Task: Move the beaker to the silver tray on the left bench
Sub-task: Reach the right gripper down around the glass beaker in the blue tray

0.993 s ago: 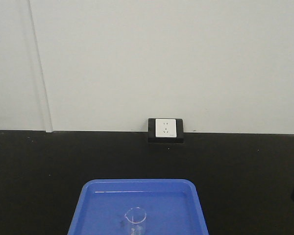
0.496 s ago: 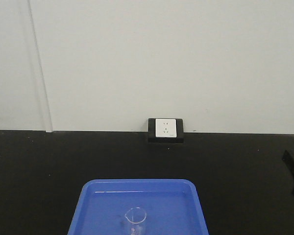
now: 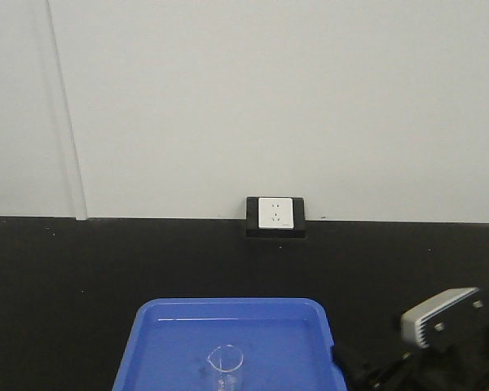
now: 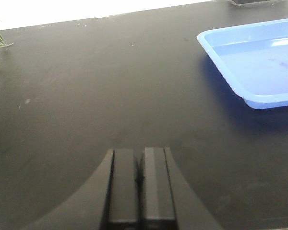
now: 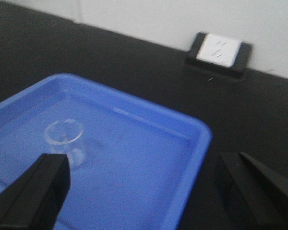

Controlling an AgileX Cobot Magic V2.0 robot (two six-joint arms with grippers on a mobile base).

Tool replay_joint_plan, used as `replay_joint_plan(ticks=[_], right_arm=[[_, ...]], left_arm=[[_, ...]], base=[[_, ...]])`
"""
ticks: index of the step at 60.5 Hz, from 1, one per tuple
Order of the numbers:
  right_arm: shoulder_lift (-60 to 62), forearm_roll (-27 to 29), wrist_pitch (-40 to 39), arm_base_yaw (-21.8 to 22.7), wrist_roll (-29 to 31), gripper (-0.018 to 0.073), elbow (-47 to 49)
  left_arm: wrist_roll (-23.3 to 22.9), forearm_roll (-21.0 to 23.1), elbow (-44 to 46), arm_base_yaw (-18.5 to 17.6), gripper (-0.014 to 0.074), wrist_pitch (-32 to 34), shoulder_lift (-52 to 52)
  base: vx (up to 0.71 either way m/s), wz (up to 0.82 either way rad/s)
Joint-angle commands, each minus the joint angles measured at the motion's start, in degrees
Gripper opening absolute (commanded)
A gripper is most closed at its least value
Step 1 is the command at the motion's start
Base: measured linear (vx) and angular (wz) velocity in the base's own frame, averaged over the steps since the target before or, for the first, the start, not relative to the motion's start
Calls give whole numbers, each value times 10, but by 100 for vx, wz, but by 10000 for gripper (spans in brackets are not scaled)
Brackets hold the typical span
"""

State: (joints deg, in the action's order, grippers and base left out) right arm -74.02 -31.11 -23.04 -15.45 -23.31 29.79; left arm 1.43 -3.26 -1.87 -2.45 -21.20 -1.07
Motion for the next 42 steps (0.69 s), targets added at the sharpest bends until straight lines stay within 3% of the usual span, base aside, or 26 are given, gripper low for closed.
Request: replay_joint_plan(ticks=[1, 14, 30, 42], right_arm=[[-53, -6, -98, -28, -2, 636, 19], [-206, -10, -217, -38, 15, 633, 37], [-325, -19, -247, -45, 16, 625, 121], [-380, -23, -248, -76, 16, 613, 176]], left_arm=[[-1, 2, -11, -4, 1, 43, -4], [-1, 2, -11, -4, 1, 43, -4], [-1, 2, -11, -4, 1, 43, -4], [-1, 2, -11, -4, 1, 43, -4]], base=[[0, 0], [0, 0], [0, 0], [0, 0]])
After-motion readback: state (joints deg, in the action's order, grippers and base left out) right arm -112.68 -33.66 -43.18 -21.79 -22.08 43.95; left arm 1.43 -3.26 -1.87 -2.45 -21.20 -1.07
